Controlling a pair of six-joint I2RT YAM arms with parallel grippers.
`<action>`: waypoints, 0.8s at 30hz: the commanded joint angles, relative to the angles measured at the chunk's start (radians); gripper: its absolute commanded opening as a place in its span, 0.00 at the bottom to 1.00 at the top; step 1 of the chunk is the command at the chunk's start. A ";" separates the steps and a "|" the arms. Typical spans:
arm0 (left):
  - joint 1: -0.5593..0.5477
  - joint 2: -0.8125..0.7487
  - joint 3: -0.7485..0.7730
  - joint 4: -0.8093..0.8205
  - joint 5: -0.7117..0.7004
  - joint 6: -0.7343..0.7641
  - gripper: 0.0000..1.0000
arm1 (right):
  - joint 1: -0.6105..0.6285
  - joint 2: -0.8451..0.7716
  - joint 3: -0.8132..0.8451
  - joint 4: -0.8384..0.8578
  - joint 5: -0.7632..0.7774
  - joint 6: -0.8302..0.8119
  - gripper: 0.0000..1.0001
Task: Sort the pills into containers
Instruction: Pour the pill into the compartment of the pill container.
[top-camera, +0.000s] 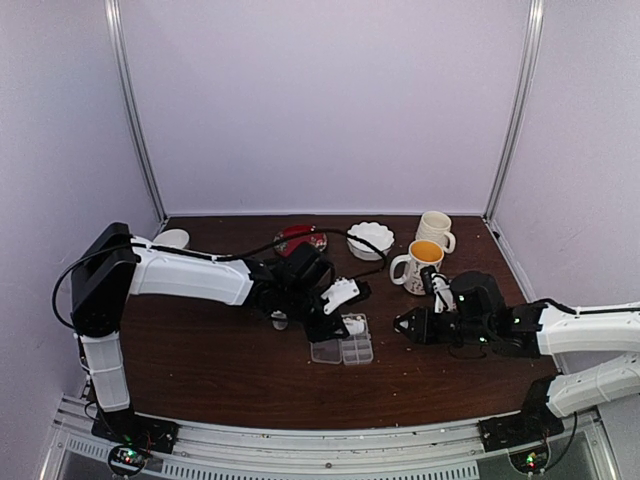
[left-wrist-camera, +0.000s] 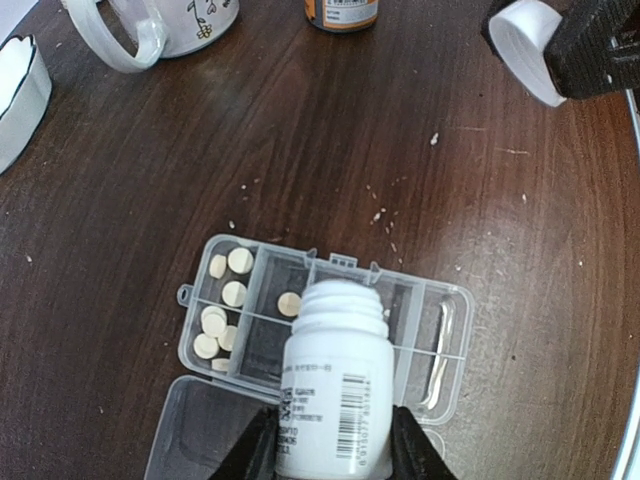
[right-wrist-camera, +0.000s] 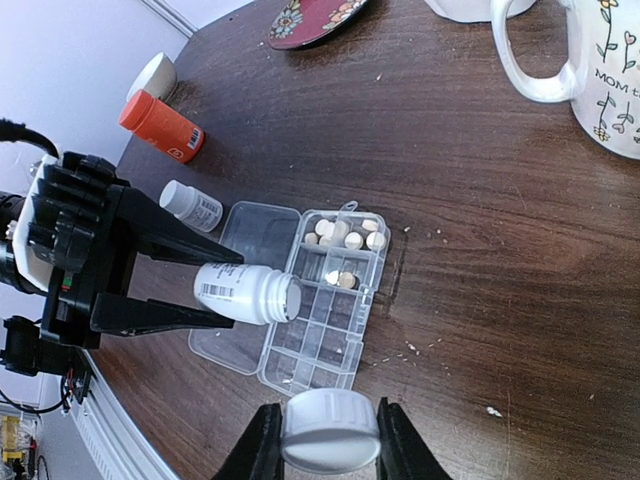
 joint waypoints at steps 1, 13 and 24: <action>-0.008 -0.023 0.010 0.027 0.028 -0.017 0.00 | -0.006 0.011 0.035 0.004 -0.005 -0.007 0.00; -0.011 0.021 0.027 0.048 -0.008 -0.002 0.00 | -0.011 -0.014 0.015 -0.001 0.014 0.000 0.00; -0.026 -0.019 0.027 0.003 -0.046 0.004 0.00 | -0.014 -0.019 0.023 -0.017 0.001 0.004 0.00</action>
